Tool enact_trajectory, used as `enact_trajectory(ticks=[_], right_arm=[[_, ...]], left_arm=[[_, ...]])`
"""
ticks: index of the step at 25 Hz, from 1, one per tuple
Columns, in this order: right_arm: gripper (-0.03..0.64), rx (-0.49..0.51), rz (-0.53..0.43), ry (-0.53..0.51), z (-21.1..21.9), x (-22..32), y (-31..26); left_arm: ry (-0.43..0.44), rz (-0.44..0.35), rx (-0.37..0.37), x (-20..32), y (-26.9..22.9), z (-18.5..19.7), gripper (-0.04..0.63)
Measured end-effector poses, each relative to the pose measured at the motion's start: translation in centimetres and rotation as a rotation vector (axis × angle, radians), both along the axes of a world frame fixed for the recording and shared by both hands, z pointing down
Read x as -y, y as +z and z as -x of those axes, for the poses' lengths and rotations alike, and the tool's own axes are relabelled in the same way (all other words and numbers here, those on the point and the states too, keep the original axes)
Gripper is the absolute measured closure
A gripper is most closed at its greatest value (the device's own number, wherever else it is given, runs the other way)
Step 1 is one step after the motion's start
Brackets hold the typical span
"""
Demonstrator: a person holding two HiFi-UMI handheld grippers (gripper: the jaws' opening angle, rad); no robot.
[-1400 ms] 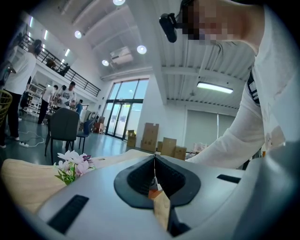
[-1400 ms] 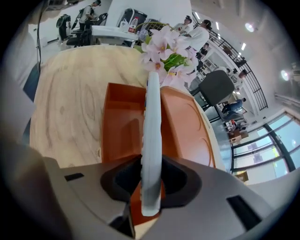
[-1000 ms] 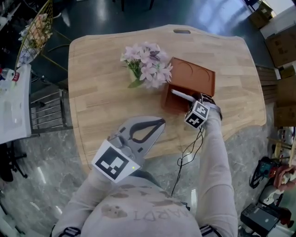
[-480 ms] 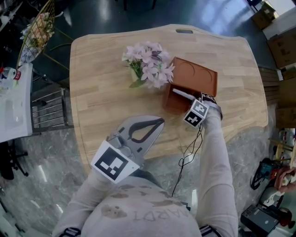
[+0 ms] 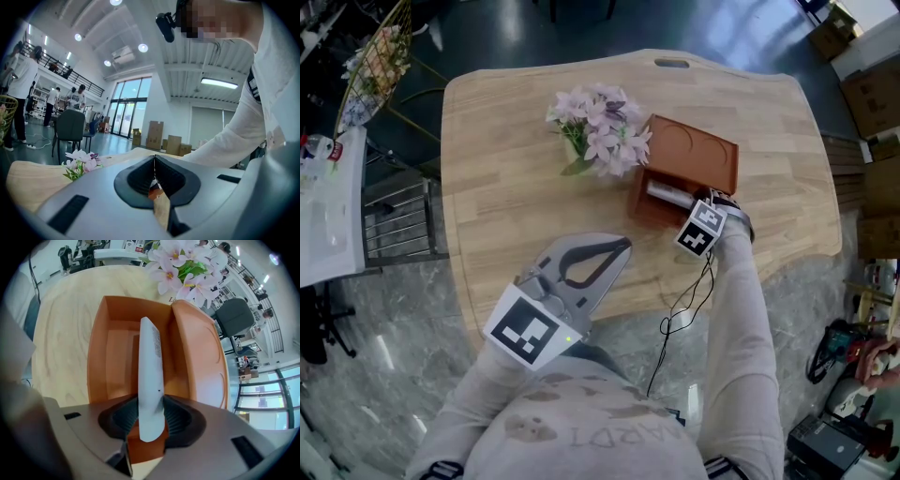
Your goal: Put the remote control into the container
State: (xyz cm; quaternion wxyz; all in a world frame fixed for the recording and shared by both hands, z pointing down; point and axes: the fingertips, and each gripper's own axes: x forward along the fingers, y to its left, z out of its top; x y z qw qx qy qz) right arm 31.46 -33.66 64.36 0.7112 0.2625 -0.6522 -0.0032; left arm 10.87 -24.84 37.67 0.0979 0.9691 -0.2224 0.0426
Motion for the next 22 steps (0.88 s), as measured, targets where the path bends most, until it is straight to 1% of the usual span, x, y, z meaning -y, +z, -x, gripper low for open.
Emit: enact_trajectory(ticks=[5, 11, 14, 16, 18, 19, 20, 22], right_arm=[[0.456, 0.043, 0.021, 0.006, 0.3, -0.9, -0.5], [0.454, 0.102, 0.059, 0.047, 0.2, -1.7, -1.3], [0.463, 0.14, 0.044, 0.077, 0.3, -1.9, -1.7], [0.49, 0.184, 0.01, 0.114, 0.5, -1.8, -2.1], [0.551, 0.271, -0.063, 0.176, 1.0, -1.5, -3.1], [0.577, 0.333, -0.114, 0.213, 1.4, -1.2, -3.9], [0.591, 0.41, -0.17, 0.251, 1.8, -1.0, -4.9], [0.6, 0.597, -0.287, 0.331, 2.9, -0.9, -7.2]], left_arm=[[0.008, -0.008, 0.003, -0.5, -0.1, -0.2, 0.581], [0.007, -0.005, -0.004, -1.0, -0.2, -0.2, 0.581], [0.008, -0.005, -0.003, -1.3, -0.2, -0.2, 0.581], [0.01, -0.01, 0.0, -1.5, -0.2, -0.2, 0.581], [0.011, -0.015, 0.004, -1.8, -0.3, -0.2, 0.581], [0.012, -0.016, 0.004, -1.9, -0.3, -0.3, 0.581], [0.015, -0.017, 0.005, -2.1, -0.4, -0.3, 0.581], [0.024, -0.025, 0.011, -2.5, -0.6, -0.6, 0.581]])
